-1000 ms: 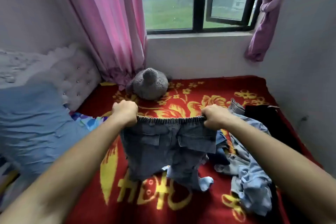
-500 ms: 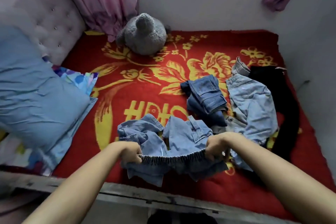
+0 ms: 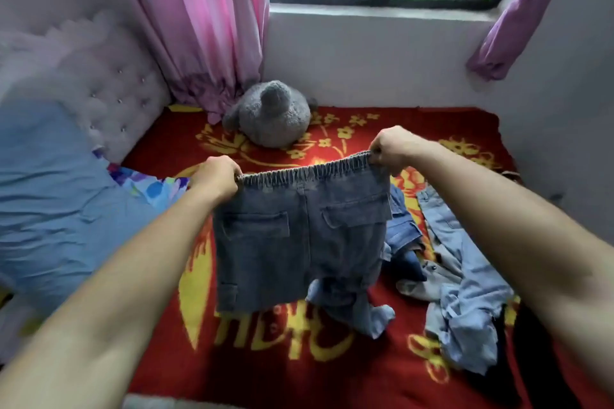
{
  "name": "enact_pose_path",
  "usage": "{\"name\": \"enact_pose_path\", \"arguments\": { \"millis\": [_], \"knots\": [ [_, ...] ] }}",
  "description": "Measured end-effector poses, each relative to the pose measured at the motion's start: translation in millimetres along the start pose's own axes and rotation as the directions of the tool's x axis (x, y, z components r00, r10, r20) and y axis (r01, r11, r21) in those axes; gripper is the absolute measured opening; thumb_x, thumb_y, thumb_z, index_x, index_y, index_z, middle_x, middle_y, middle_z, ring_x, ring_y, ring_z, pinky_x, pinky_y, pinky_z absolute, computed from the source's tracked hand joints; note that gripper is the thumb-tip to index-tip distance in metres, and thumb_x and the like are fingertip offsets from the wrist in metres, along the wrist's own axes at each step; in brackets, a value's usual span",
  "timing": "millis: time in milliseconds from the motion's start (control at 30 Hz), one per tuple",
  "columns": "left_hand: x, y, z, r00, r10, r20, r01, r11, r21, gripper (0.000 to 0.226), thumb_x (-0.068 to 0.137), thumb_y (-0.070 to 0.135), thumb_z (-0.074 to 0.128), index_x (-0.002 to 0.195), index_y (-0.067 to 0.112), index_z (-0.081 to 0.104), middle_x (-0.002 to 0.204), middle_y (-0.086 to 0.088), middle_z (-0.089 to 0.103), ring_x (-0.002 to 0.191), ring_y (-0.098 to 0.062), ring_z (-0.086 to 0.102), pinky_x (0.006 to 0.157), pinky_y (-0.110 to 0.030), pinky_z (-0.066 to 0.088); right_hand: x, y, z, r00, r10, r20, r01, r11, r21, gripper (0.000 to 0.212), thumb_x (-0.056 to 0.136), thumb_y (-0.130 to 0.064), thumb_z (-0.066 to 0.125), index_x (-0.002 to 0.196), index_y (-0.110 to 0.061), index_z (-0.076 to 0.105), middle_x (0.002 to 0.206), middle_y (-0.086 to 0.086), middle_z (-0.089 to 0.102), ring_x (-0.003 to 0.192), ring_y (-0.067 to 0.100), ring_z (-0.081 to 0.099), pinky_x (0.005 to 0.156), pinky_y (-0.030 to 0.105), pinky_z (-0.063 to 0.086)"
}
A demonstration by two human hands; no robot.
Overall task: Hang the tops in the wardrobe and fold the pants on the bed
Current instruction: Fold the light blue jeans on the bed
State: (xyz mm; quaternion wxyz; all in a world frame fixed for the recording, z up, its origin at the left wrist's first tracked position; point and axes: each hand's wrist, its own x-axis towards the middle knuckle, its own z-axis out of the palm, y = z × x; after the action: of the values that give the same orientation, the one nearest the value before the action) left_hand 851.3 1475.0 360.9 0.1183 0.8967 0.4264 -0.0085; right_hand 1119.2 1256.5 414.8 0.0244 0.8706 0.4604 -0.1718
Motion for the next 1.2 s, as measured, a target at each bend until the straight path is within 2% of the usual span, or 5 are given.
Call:
{"name": "enact_pose_path", "arguments": {
  "millis": [267,500,833,1000,1200],
  "knots": [
    [48,35,-260,0.715,0.034,-0.699,-0.218,0.96,-0.176,0.024,0.084,0.002,0.06,0.102,0.006,0.075,0.101,-0.023,0.071,0.097,-0.04,0.065,0.085,-0.044,0.052,-24,-44,-226,0.608,0.06,-0.792,0.167,0.965,0.202,0.026,0.101,-0.01,0.049,0.114,-0.001,0.07,0.113,0.019,0.069,0.103,0.034,0.061,0.088,0.035,0.046],
    [-15,39,-346,0.485,0.078,-0.871,-0.377,0.917,-0.128,0.037,0.078,0.002,0.049,0.108,0.003,0.071,0.109,-0.025,0.067,0.103,-0.04,0.06,0.092,-0.043,0.048,-95,-78,-294,0.285,0.047,-0.957,0.266,0.956,0.126,0.032,0.102,-0.011,0.046,0.129,-0.009,0.063,0.126,0.019,0.059,0.118,0.031,0.056,0.106,0.029,0.036],
    [-75,-18,-146,0.721,0.114,-0.683,-0.278,0.951,-0.135,0.018,0.076,0.01,0.062,0.092,0.01,0.07,0.096,-0.017,0.061,0.098,-0.037,0.054,0.079,-0.042,0.045,-115,-76,-81,0.603,0.027,-0.797,0.177,0.97,0.167,0.028,0.099,-0.014,0.054,0.124,-0.009,0.065,0.121,0.019,0.061,0.111,0.037,0.06,0.098,0.037,0.044],
    [-130,-68,46,0.968,0.051,-0.246,-0.087,0.987,-0.137,0.024,0.074,0.009,0.061,0.096,0.014,0.069,0.102,-0.012,0.062,0.104,-0.034,0.056,0.078,-0.04,0.049,-132,-71,116,0.884,0.035,-0.467,0.051,0.984,0.17,0.026,0.096,-0.01,0.056,0.12,-0.009,0.066,0.116,0.02,0.061,0.101,0.042,0.063,0.086,0.044,0.051],
    [-232,-108,222,0.972,-0.014,0.233,-0.015,0.993,0.121,0.033,0.085,0.004,0.053,0.108,0.022,0.069,0.114,-0.001,0.06,0.113,-0.024,0.055,0.08,-0.034,0.048,-186,-69,307,0.998,0.024,0.063,-0.023,1.0,-0.007,0.023,0.098,-0.025,0.054,0.119,-0.021,0.063,0.116,0.009,0.056,0.099,0.037,0.065,0.08,0.043,0.052]
  ]
}}
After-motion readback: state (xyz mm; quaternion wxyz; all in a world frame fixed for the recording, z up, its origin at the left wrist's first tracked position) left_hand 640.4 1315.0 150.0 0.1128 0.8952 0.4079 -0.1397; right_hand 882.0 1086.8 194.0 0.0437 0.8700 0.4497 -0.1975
